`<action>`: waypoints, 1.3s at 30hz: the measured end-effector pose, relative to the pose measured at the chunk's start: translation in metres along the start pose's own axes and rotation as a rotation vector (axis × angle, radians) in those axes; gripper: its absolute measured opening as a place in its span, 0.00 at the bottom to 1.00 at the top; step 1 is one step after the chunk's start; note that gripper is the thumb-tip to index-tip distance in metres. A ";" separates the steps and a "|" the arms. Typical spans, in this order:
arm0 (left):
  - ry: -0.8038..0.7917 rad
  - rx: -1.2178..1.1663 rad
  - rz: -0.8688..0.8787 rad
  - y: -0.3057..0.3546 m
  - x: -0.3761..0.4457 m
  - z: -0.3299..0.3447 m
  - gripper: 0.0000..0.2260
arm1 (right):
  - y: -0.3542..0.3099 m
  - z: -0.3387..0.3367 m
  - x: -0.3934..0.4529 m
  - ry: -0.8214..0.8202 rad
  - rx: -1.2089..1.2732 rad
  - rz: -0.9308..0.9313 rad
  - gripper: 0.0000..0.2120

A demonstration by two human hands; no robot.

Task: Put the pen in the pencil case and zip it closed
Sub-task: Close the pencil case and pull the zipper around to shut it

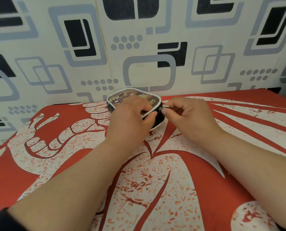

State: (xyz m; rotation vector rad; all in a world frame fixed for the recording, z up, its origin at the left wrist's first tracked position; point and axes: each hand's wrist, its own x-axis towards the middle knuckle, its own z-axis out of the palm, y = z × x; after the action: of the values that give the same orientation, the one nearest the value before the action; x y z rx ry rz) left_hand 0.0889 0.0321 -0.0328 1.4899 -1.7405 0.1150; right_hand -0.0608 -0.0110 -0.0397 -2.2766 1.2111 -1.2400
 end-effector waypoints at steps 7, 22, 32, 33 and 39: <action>-0.015 -0.033 -0.042 0.003 0.000 0.002 0.03 | -0.005 0.001 0.000 0.071 -0.184 -0.112 0.07; -0.095 -0.065 -0.011 0.006 -0.003 0.000 0.02 | 0.013 0.000 0.007 0.035 0.160 0.213 0.15; -0.193 -0.174 0.093 0.003 -0.004 -0.002 0.02 | 0.023 -0.002 0.013 0.032 0.411 0.409 0.15; -0.195 -0.176 0.080 0.001 -0.004 -0.002 0.02 | 0.024 -0.003 0.013 0.016 0.469 0.422 0.15; -0.159 -0.074 0.003 -0.004 -0.008 0.002 0.09 | 0.018 -0.005 0.012 -0.085 0.609 0.331 0.13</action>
State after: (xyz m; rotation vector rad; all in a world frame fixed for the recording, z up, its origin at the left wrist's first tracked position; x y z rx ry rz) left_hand 0.0907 0.0362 -0.0404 1.4757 -1.8524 -0.0673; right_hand -0.0711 -0.0308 -0.0405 -1.6009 0.9568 -1.1676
